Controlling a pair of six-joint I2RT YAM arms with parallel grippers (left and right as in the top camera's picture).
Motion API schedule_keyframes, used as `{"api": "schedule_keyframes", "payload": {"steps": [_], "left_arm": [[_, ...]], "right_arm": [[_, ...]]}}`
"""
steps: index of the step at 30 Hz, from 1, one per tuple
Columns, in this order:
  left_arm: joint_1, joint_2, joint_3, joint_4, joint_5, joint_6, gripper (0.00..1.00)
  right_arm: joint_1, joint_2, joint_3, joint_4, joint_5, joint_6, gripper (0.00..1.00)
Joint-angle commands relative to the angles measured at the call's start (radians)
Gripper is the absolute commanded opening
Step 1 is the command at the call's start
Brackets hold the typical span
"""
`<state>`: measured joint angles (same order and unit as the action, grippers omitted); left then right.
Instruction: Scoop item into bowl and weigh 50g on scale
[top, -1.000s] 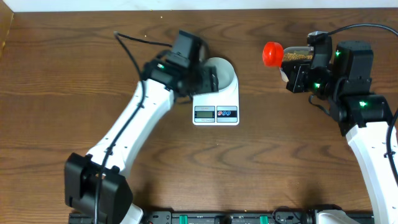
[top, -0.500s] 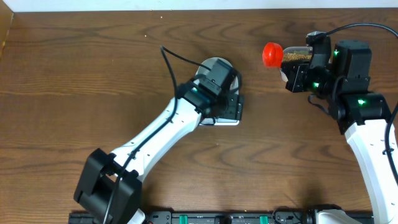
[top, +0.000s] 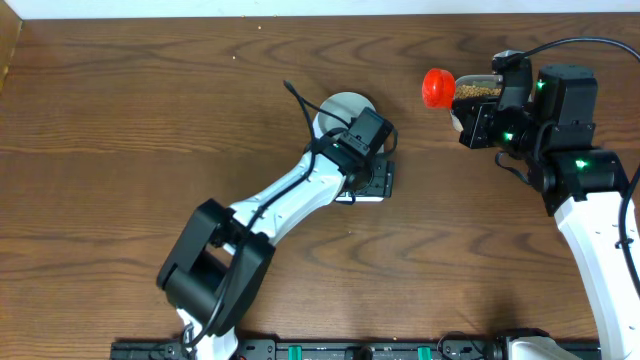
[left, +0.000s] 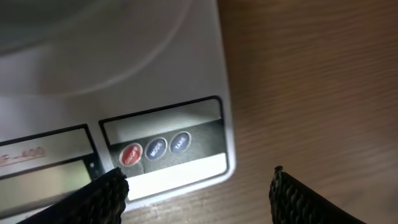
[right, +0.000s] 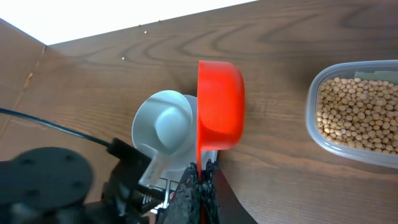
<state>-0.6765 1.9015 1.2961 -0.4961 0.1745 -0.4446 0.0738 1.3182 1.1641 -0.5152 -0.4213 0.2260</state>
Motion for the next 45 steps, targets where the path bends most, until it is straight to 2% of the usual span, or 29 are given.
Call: {"api": "schedule_keyframes", "payload": {"steps": [1, 19, 45], "left_arm": [[-0.01, 0.015, -0.006, 0.009, -0.003, 0.0, 0.75], [-0.016, 0.042, -0.012, 0.04, -0.004, 0.129, 0.75], [-0.016, 0.047, -0.034, 0.047, -0.005, 0.13, 0.75]], "right_arm": [[-0.005, 0.004, 0.018, -0.002, 0.008, -0.014, 0.01], [-0.005, 0.004, 0.019, -0.005, 0.027, -0.014, 0.01], [-0.005, 0.004, 0.018, -0.021, 0.027, -0.014, 0.01]]}}
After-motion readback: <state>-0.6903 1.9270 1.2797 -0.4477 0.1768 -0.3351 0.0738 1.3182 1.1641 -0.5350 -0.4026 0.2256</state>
